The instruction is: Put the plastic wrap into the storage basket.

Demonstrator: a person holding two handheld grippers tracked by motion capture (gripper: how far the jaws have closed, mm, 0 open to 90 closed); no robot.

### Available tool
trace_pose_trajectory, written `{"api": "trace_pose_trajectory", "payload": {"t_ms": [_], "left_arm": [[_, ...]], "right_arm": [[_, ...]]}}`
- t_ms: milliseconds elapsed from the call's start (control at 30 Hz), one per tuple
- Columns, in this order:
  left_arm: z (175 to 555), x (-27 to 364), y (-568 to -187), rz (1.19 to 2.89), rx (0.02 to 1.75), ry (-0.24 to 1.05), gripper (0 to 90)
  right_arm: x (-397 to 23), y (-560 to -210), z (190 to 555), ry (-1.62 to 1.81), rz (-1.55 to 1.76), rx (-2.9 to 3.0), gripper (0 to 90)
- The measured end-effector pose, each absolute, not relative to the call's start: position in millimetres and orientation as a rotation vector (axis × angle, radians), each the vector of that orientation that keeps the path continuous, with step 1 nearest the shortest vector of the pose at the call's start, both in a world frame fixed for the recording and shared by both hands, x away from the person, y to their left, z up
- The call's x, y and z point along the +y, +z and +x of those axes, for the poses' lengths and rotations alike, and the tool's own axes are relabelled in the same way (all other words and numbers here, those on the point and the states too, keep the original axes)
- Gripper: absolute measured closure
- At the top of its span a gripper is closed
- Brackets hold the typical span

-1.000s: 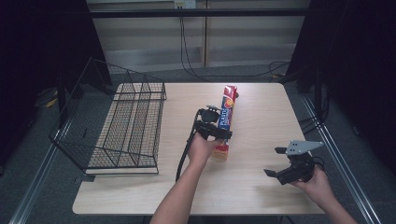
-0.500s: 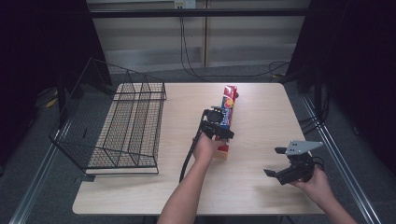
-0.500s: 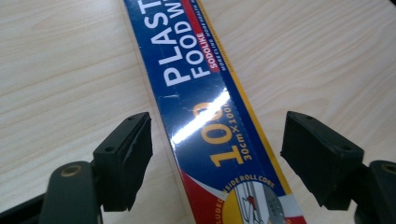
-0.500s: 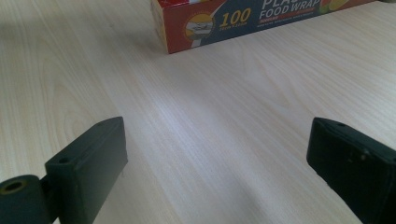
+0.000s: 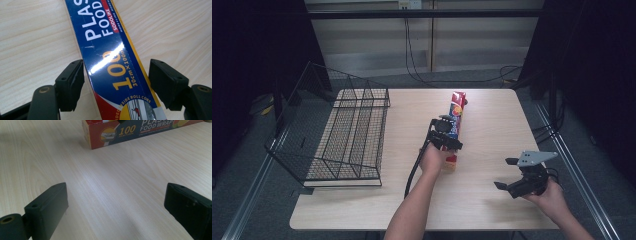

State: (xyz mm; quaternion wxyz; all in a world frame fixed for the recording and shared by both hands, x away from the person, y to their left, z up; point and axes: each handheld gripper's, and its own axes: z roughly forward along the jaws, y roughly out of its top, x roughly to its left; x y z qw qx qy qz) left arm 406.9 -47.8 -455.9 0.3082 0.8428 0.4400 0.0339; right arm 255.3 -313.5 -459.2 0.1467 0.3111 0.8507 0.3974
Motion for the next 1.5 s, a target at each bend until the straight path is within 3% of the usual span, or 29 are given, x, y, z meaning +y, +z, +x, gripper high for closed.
{"api": "trace_pose_trajectory", "payload": {"t_ms": [300, 700, 800, 1000, 1500], "left_arm": [[405, -32, -452, 2.238, 1.236, 0.041, 38.9], [370, 1, -448, 2.299, 1.159, 0.026, 39.7], [370, 3, -446, 2.320, 1.157, 0.024, 38.8], [385, -13, -441, 2.322, 1.175, 0.074, 21.8], [420, -45, -445, 2.348, 1.179, 0.104, 20.8]], "right_arm": [[-314, -459, 256, 1.145, 0.896, 2.446, 5.2], [-311, -460, 256, 1.139, 0.897, 2.457, 5.0], [-310, -461, 257, 1.140, 0.902, 2.457, 5.0], [-309, -461, 258, 1.137, 0.893, 2.455, 5.0], [-311, -460, 257, 1.151, 0.900, 2.449, 5.0]]}}
